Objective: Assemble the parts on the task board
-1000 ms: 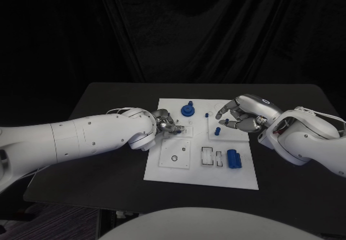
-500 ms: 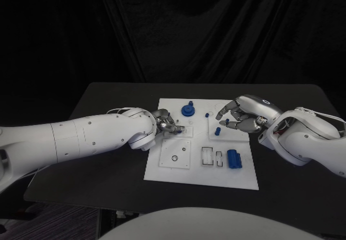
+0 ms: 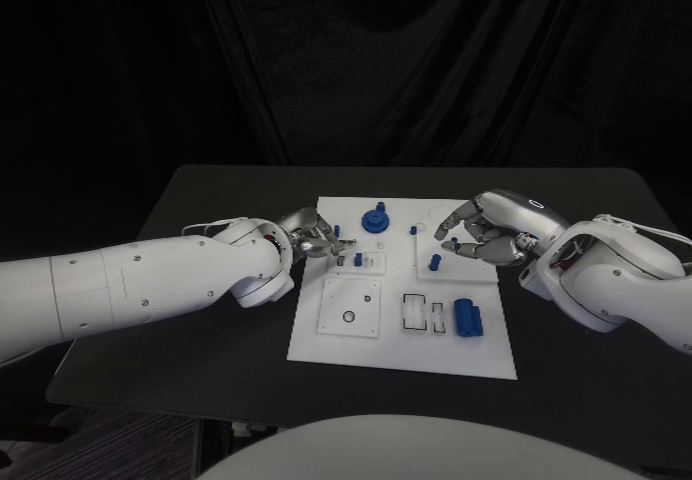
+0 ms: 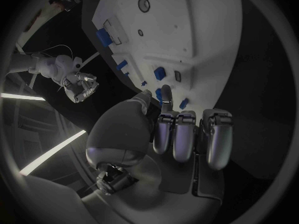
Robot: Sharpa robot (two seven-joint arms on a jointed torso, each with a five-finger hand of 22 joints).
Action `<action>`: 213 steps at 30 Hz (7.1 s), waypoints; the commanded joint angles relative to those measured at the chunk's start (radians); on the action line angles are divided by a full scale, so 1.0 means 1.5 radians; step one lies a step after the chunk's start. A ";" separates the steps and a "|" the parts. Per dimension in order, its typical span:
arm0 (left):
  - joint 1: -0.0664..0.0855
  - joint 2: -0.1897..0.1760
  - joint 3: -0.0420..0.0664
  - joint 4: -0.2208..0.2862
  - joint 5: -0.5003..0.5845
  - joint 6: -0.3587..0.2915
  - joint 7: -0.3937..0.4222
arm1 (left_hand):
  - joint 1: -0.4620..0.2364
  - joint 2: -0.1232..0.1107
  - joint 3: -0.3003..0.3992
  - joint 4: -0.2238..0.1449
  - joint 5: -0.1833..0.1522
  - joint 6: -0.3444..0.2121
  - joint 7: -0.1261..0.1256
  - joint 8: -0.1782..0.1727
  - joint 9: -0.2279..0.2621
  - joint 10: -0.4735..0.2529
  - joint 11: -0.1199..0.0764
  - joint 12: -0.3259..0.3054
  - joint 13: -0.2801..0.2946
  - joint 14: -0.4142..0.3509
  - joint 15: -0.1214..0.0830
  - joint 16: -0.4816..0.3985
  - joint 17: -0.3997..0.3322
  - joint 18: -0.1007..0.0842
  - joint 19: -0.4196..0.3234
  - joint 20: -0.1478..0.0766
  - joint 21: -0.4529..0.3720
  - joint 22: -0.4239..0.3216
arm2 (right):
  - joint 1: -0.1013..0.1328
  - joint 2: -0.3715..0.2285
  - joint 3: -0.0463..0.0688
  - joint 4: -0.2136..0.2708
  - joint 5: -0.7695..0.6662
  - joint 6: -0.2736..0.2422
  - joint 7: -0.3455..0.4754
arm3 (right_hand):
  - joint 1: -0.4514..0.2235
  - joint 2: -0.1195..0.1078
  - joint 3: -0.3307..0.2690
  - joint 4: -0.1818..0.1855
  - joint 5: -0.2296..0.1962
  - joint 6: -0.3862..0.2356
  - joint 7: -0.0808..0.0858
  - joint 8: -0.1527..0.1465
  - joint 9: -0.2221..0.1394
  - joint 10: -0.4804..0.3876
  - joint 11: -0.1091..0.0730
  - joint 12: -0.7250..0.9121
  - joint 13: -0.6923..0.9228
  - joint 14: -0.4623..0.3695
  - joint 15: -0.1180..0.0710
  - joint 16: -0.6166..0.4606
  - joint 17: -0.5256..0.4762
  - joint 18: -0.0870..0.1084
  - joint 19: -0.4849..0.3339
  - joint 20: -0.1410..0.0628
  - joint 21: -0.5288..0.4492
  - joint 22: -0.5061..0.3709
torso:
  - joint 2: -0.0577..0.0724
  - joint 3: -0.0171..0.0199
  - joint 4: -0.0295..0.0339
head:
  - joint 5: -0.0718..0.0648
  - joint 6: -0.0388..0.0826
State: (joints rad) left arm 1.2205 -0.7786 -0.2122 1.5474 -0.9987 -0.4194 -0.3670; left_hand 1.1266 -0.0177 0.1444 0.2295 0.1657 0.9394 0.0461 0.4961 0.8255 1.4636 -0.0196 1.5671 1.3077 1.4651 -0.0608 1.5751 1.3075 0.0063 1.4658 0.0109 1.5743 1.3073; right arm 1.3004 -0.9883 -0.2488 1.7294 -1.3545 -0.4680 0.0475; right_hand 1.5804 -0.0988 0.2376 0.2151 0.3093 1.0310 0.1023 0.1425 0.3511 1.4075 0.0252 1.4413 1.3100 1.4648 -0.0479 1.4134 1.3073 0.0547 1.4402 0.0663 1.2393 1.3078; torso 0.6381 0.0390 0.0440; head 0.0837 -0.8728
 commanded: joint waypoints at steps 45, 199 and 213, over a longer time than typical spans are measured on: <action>0.046 0.130 0.001 -0.230 -0.146 0.158 -0.049 | -0.031 0.018 -0.107 0.038 -0.045 0.005 -0.008 0.003 0.062 0.071 -0.008 0.002 0.175 0.070 -0.009 -0.003 0.176 -0.004 0.070 -0.026 -0.002 0.176 | -0.001 0.005 0.001 -0.007 0.007 0.005 -0.011 | 0.005 0.001 0.006 0.001 0.004 0.004 0.001 -0.003 0.001 -0.002 -0.001 -0.003 0.057 0.031 0.003 -0.002 0.055 0.013 -0.004 -0.001 -0.001 0.109 | 0.005 -0.0020 -0.0072 | 0.013 0.000; 0.039 0.067 0.001 -0.106 -0.080 0.170 -0.047 | 0.065 -0.035 0.120 -0.041 0.209 0.021 -0.014 -0.079 0.115 0.071 -0.014 0.002 0.175 0.070 -0.014 -0.003 0.176 -0.004 0.070 -0.033 -0.002 0.176 | -0.005 0.008 0.000 -0.018 0.017 0.030 -0.020 | -0.005 0.016 0.010 0.008 0.020 0.002 0.000 -0.006 0.004 -0.004 -0.002 -0.007 0.051 0.030 0.002 -0.005 0.051 0.014 -0.007 -0.002 -0.012 0.107 | 0.006 -0.0022 -0.0075 | 0.025 0.000; 0.036 0.060 0.001 -0.091 -0.079 0.170 -0.048 | 0.060 -0.033 0.126 -0.040 0.199 0.023 -0.014 -0.080 0.116 0.071 -0.013 0.002 0.175 0.070 -0.014 -0.003 0.176 -0.004 0.070 -0.032 -0.002 0.176 | -0.005 0.009 0.000 -0.016 0.018 0.032 -0.024 | -0.005 0.016 0.010 0.008 0.020 0.002 0.000 -0.006 0.004 -0.004 -0.002 -0.007 0.051 0.030 0.002 -0.005 0.051 0.014 -0.007 -0.002 -0.012 0.107 | 0.007 -0.0027 -0.0072 | 0.026 0.000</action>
State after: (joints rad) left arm 1.2758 -0.6914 -0.2117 1.4118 -1.1254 -0.1556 -0.4448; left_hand 1.2282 -0.0678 0.3263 0.1694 0.4674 0.9672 0.0269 0.3832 0.9980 1.4660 -0.0378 1.5671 1.3077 1.4651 -0.0785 1.5751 1.3075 0.0063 1.4656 -0.0321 1.5742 1.3074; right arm 1.2948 -0.9746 -0.2489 1.7022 -1.3273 -0.4255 0.0317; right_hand 1.5723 -0.0829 0.2486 0.2262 0.3365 1.0309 0.1023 0.1392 0.3556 1.4076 0.0251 1.4338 1.3099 1.4648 -0.0480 1.4086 1.3073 0.0703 1.4366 0.0627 1.2257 1.3074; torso 0.6483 0.0355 0.0336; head 0.1225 -0.8728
